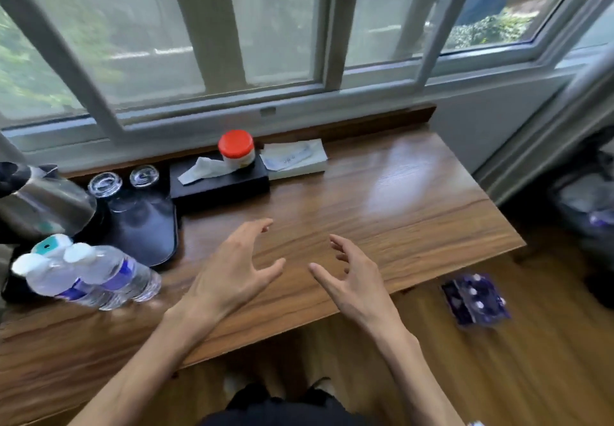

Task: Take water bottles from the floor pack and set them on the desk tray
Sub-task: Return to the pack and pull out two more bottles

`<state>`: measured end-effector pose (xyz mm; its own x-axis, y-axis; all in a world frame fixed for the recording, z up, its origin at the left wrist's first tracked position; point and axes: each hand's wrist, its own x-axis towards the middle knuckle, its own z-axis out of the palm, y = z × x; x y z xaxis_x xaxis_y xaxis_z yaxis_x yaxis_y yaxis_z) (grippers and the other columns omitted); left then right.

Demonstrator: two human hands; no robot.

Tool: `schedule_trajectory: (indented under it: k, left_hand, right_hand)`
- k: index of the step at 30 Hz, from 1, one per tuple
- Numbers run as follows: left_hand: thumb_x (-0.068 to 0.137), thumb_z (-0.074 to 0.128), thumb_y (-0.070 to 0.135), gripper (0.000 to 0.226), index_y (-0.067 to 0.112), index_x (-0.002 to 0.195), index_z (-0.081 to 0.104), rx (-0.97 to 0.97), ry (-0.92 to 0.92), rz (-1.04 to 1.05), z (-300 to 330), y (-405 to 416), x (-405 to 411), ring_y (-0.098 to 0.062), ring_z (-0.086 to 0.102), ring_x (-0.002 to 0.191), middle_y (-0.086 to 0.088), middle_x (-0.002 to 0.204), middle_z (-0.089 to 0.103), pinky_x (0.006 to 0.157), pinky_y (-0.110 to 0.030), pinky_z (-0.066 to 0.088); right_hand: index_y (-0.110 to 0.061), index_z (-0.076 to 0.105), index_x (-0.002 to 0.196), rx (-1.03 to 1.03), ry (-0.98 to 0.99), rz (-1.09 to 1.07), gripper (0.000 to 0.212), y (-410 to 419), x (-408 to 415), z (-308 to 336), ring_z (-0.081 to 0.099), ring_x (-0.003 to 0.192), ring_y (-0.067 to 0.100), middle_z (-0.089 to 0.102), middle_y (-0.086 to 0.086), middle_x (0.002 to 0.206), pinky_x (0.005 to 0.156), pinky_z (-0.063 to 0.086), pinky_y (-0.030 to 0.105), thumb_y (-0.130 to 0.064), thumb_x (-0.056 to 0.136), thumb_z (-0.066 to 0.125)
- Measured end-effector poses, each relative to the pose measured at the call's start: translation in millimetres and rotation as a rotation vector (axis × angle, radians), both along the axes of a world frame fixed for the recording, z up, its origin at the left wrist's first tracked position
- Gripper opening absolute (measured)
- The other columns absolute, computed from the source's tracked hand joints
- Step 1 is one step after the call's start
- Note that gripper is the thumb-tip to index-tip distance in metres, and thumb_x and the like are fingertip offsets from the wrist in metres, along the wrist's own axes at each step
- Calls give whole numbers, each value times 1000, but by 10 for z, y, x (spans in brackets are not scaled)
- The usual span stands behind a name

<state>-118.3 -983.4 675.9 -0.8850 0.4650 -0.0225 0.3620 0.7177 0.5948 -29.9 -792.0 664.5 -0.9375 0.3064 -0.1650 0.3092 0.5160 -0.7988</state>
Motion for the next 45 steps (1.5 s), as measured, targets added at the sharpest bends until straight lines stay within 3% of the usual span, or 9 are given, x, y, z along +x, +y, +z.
schedule_trajectory:
  k: [8, 20, 30, 35, 40, 45]
  left_hand:
    - [85, 68, 49, 75, 22, 148, 39, -67, -12, -253, -124, 1330, 430, -11, 49, 134, 2, 149, 49, 110, -34, 44]
    - [89, 64, 46, 77, 21, 153, 32, -246, -42, -672, -243, 3191, 563, -18, 41, 140, -2, 156, 40, 112, -34, 36]
    - [86, 67, 48, 76, 23, 150, 35, -326, -64, -926, -628, 5482, 412, -20, 46, 135, -1, 153, 44, 106, -31, 41]
    - [85, 70, 42, 81, 17, 153, 34, -400, -67, -1022, -803, 6372, 391, -21, 39, 142, -4, 157, 39, 110, -33, 38]
    - [83, 71, 45, 84, 15, 152, 34, -519, -73, -1068, -1089, 7177, 389, -22, 42, 140, -5, 155, 42, 106, -37, 42]
    - [83, 72, 45, 88, 10, 153, 32, -646, -148, -1052, -1563, 7851, 455, -26, 39, 143, -11, 156, 39, 113, -44, 39]
  right_hand:
    - [-24, 35, 152, 20, -54, -227, 81, 1046, 838, -216, 40, 139, 9, 42, -6, 153, 110, 35, 26, -51, 85, 71]
    - [-17, 38, 151, 11, -209, -544, 81, 2467, 1591, -552, 39, 141, 16, 42, 1, 154, 113, 29, 28, -39, 83, 76]
    - [-21, 35, 152, -58, -374, -748, 84, 4213, 1879, -889, 38, 141, 16, 44, -2, 153, 108, 36, 33, -46, 82, 74]
    - [-23, 31, 153, -103, -439, -806, 84, 4907, 1944, -997, 32, 144, 16, 39, -4, 156, 108, 36, 37, -47, 83, 73]
    - [-21, 36, 149, -180, -507, -845, 81, 5579, 1975, -1280, 38, 141, 19, 44, -1, 152, 103, 39, 37, -43, 82, 75]
    - [-15, 37, 149, -281, -594, -833, 82, 6197, 2025, -1746, 40, 139, 23, 46, 4, 150, 98, 39, 34, -39, 81, 77]
